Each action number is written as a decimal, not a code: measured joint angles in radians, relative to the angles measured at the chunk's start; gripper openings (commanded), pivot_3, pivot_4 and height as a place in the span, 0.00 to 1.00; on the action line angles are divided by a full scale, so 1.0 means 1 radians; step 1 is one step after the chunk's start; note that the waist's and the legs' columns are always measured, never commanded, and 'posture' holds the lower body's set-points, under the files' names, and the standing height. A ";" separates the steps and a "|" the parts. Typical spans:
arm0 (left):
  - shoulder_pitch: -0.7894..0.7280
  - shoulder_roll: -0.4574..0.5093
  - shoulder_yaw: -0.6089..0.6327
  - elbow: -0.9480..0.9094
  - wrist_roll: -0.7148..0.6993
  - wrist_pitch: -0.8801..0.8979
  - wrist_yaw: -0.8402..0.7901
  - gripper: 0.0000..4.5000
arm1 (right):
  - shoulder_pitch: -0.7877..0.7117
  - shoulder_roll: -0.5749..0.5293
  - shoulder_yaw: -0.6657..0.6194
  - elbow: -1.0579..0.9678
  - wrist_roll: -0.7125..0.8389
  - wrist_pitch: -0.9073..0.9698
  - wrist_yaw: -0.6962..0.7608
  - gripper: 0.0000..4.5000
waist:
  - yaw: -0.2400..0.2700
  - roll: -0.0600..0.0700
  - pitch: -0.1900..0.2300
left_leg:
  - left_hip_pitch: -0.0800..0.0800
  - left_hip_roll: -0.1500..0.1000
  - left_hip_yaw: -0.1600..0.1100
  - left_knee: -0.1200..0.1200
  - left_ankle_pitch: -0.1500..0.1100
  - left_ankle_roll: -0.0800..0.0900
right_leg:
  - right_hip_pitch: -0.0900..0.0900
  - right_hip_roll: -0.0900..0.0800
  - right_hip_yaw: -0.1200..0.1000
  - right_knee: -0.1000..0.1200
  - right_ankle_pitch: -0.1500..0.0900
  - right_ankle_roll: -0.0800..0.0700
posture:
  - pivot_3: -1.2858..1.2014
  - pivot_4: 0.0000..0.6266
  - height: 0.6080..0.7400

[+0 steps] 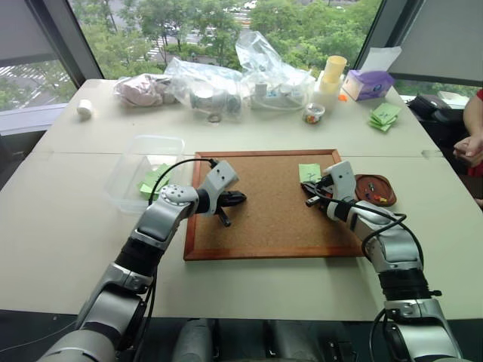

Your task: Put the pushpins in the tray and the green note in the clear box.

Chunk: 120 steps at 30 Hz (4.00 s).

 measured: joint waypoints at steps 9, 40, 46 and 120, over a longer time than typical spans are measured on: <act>0.000 0.000 0.000 0.001 0.000 -0.002 0.000 0.00 | 0.005 0.007 -0.041 -0.022 0.033 -0.016 0.013 0.00 | 0.000 0.000 0.000 | 0.000 0.000 0.000 0.000 0.000 0.000 | 0.000 0.000 0.000 0.000 0.000 0.000 | 0.52 0.24 0.99; -0.415 -0.360 0.682 0.431 -0.602 0.578 0.298 0.98 | -0.013 -0.163 -0.045 -0.403 0.121 0.082 0.156 0.00 | 0.001 -0.005 0.004 | -0.005 -0.003 -0.003 0.000 0.001 -0.003 | -0.004 0.000 -0.002 -0.001 0.000 0.000 | 0.52 0.24 0.99; -0.452 -0.384 0.663 0.618 -0.600 0.527 0.238 0.98 | -0.011 -0.184 -0.042 -0.442 0.123 0.093 0.172 0.00 | 0.001 -0.005 0.005 | -0.005 -0.006 -0.004 0.000 0.002 -0.003 | -0.004 -0.001 -0.002 -0.001 0.000 0.000 | 0.52 0.24 0.99; -0.274 -0.516 0.288 0.538 -0.331 -0.286 0.208 0.98 | -0.211 -0.004 -0.034 -0.272 0.042 0.193 -0.155 0.00 | 0.002 -0.004 0.005 | -0.005 -0.003 -0.003 0.000 0.000 0.000 | -0.004 -0.001 -0.001 -0.001 0.000 0.000 | 0.52 0.24 0.99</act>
